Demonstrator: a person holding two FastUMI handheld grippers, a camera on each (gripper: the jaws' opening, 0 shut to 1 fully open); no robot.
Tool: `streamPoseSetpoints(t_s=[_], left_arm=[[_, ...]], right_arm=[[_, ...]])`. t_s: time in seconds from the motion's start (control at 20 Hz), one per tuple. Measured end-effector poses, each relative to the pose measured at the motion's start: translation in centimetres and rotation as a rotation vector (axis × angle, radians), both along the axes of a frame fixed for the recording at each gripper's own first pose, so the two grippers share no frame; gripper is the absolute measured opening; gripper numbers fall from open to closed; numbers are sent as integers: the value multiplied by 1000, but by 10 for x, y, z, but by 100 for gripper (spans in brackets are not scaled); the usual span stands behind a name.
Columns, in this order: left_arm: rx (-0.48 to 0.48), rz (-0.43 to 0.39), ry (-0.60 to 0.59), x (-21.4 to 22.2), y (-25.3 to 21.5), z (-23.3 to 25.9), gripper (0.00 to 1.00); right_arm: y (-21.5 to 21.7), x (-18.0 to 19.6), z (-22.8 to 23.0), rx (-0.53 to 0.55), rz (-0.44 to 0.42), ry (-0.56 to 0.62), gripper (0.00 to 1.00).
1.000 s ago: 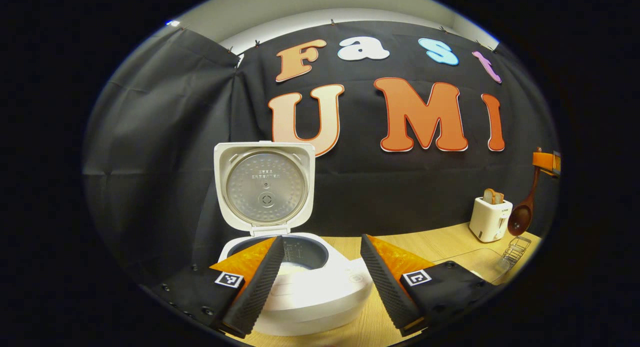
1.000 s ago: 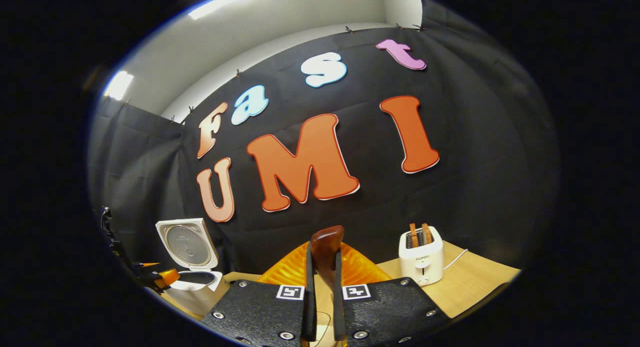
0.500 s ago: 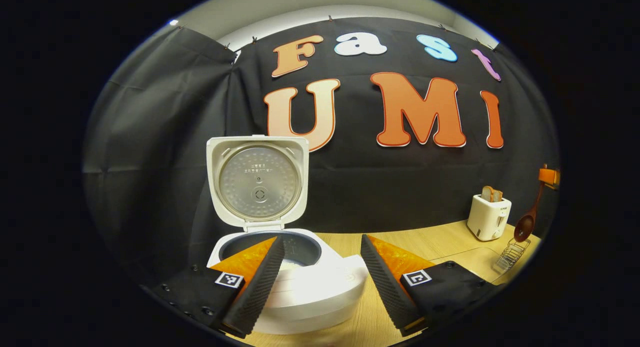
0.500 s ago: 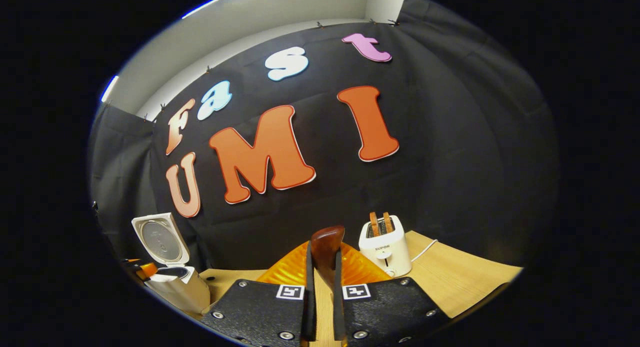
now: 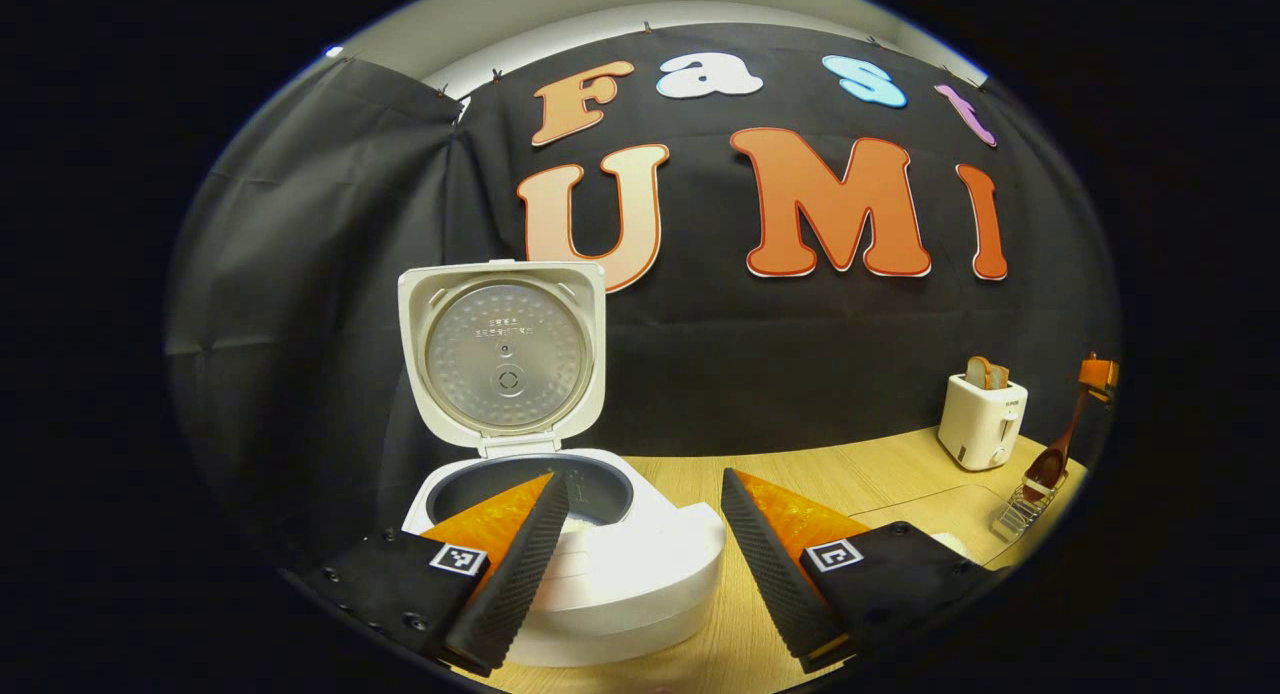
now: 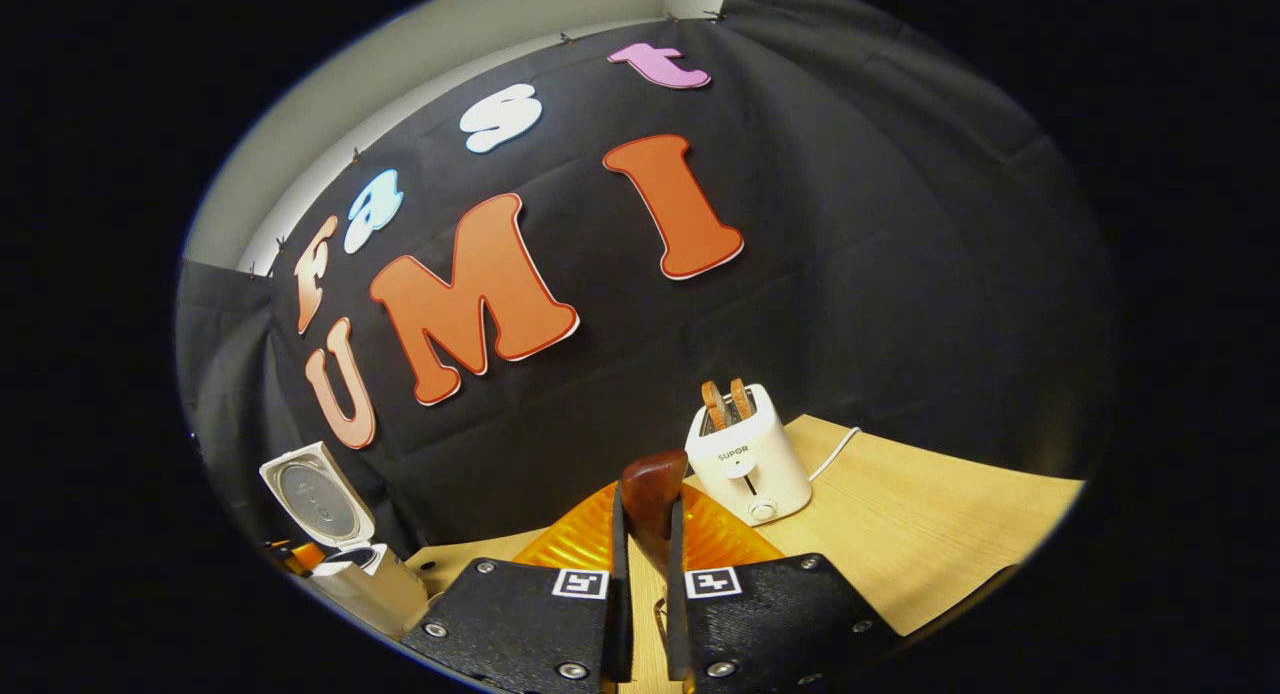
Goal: Close the left gripper, press the button to open the rice cooker; take a wooden spoon from the chopstick holder with the right hand, scoop a spoonful of rice and pour it into the rice cooker, then put the wooden spoon back into the chopstick holder.
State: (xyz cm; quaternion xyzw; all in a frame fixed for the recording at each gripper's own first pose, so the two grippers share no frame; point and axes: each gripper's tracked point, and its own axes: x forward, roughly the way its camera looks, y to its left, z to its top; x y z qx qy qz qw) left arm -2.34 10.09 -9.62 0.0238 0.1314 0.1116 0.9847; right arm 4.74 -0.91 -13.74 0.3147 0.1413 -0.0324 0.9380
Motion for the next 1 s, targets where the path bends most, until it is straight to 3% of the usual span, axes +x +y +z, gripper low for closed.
streamPoseSetpoints(t_s=[0.1, 0.15, 0.5, 0.55, 0.65, 0.75, 0.8, 0.95, 1.0], left_arm=[[9, -7, 8, 1, -5, -1, 100], [17, -10, 10, 2, -6, -2, 100], [33, -11, 9, 3, -11, 2, 100], [31, -11, 8, 4, -10, 3, 95], [17, -12, 0, 6, -9, 5, 99], [-19, -22, 2, 8, -12, 4, 95], [-21, -19, 4, 10, -10, 4, 99], [8, -19, -10, 19, -6, 16, 95], [7, -18, -20, 21, -5, 20, 95]], right_arm=[[1, -1, -12, 34, -1, 28, 13], [26, 0, -25, 43, 0, 32, 13], [16, -3, -51, 84, 15, 100, 13], [15, -4, -52, 87, 20, 105, 13], [12, -2, -52, 93, 13, 104, 14], [12, -3, -51, 75, 22, 100, 14], [11, -4, -50, 67, 24, 99, 15], [3, -6, -50, 27, 37, 107, 21], [-2, -5, -54, 8, 33, 122, 39]])
